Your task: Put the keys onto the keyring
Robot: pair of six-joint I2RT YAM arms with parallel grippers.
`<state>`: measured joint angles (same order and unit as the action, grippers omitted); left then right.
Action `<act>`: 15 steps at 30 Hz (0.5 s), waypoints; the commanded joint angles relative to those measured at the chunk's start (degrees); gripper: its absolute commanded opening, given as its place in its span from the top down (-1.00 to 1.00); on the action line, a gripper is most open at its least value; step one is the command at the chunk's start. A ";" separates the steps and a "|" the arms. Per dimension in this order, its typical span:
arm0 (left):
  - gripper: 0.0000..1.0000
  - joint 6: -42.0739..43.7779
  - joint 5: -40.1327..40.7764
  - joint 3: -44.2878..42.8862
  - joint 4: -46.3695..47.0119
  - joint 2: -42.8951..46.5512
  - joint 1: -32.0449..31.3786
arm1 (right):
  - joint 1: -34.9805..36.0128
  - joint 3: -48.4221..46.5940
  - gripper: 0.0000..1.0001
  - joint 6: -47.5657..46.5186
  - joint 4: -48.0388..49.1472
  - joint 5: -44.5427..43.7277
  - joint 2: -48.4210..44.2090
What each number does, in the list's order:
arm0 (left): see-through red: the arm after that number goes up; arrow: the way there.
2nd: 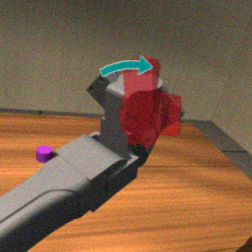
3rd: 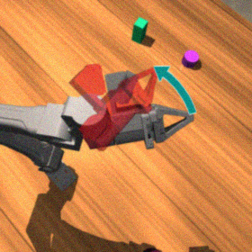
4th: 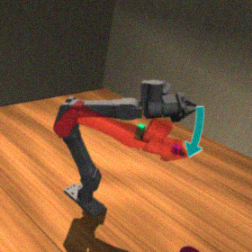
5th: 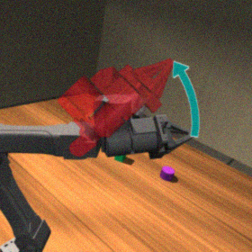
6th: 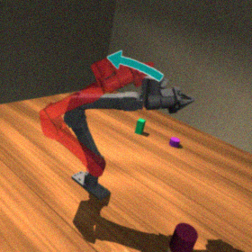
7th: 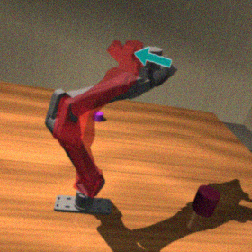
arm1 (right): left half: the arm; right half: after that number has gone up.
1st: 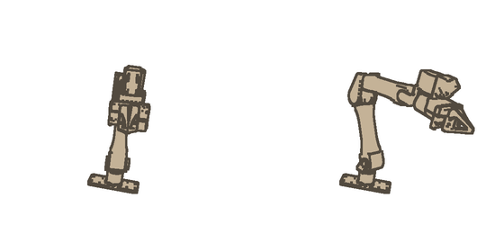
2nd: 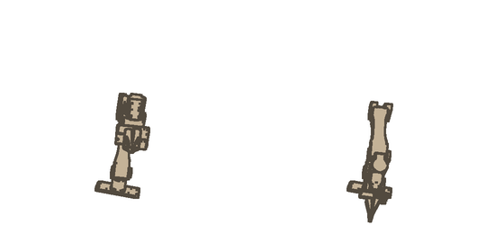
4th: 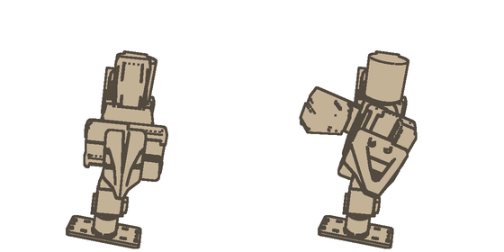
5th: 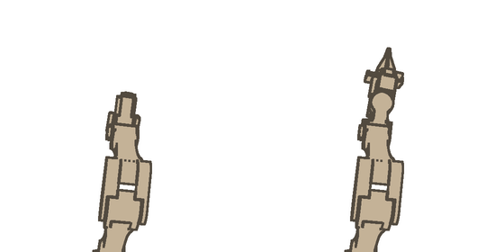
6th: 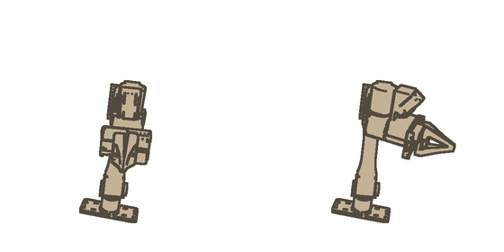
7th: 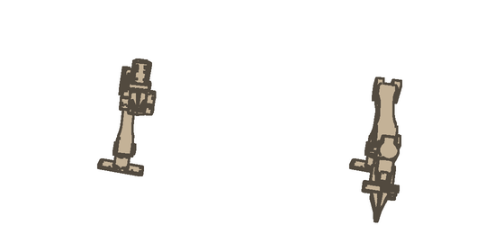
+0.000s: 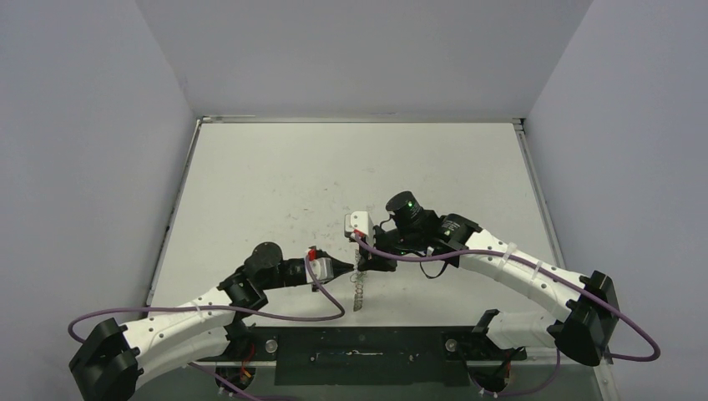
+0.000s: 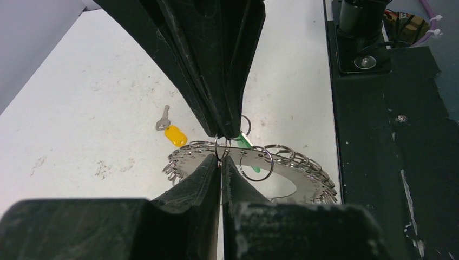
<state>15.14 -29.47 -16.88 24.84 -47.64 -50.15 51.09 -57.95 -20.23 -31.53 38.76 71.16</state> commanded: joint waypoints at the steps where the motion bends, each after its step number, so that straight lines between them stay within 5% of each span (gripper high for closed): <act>1: 0.93 -0.65 -1.41 -2.81 2.16 1.11 -0.03 | 0.35 -2.36 1.00 0.37 2.28 -1.21 0.03; 7: 0.58 -0.79 -0.10 -1.57 2.02 3.60 -0.06 | 0.33 -2.22 1.00 0.28 2.48 -1.57 0.31; 15: 0.56 -1.94 0.59 0.67 7.50 3.45 -0.19 | 0.24 -2.23 1.00 0.02 2.48 -1.55 0.59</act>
<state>14.31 -29.21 -16.69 26.94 -43.94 -50.15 51.09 -57.95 -20.23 -31.53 37.34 71.61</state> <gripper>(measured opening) 0.226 0.031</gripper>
